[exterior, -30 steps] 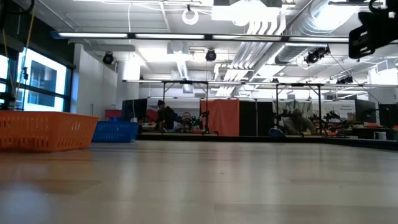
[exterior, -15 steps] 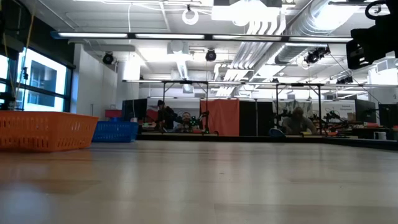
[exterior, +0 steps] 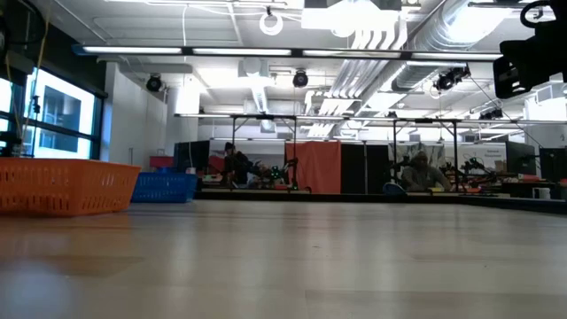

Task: Sort crayons
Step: Return to Home Position

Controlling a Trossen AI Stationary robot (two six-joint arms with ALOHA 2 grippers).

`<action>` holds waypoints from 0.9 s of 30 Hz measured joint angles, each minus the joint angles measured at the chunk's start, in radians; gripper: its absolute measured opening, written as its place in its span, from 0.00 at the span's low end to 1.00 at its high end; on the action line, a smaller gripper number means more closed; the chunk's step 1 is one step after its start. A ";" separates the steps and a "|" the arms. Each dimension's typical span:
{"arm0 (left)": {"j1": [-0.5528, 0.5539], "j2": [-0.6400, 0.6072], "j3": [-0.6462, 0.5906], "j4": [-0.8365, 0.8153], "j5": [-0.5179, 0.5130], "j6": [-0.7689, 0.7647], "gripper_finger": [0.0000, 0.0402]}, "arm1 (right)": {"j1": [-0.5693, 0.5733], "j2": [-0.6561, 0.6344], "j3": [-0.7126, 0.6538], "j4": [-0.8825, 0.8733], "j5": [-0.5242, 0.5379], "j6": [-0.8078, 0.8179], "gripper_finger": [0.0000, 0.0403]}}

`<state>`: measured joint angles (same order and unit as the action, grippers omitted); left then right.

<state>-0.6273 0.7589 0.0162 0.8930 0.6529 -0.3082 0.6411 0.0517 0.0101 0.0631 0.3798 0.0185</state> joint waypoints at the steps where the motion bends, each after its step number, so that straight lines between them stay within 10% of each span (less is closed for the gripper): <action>1: 0.000 0.000 0.000 -0.004 0.000 0.010 0.22 | 0.000 0.000 0.000 0.000 0.000 0.000 0.35; 12: 0.021 -0.292 -0.004 -0.447 -0.235 0.160 0.22 | 0.000 0.000 0.000 0.000 -0.004 0.000 0.35; 27: 0.048 -0.560 -0.004 -0.588 -0.374 0.205 0.22 | 0.000 0.000 0.000 0.000 -0.003 0.000 0.35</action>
<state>-0.5797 0.1992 0.0120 0.3054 0.2786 -0.1035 0.6411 0.0517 0.0105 0.0631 0.3767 0.0188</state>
